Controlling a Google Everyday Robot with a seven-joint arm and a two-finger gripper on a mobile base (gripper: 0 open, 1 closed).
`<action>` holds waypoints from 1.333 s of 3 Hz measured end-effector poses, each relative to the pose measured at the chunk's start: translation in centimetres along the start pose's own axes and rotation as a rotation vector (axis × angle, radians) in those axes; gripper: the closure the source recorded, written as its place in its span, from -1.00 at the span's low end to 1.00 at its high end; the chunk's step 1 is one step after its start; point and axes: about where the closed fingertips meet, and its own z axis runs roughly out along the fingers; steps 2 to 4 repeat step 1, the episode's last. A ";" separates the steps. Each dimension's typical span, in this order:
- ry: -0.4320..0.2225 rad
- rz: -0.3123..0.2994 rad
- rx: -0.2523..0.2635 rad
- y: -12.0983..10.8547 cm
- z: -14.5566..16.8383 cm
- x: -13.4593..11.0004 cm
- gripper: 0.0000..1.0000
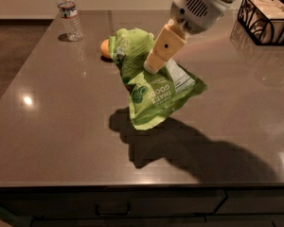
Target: Pick green rice chip bag
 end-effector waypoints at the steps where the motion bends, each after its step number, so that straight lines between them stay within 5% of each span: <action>1: -0.001 -0.002 0.000 0.0 -0.1 0.0 1.00; 4: -0.001 -0.002 0.000 0.0 -0.1 0.0 1.00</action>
Offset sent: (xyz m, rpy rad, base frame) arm 0.0000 0.0000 0.0000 0.0000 0.0000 0.0000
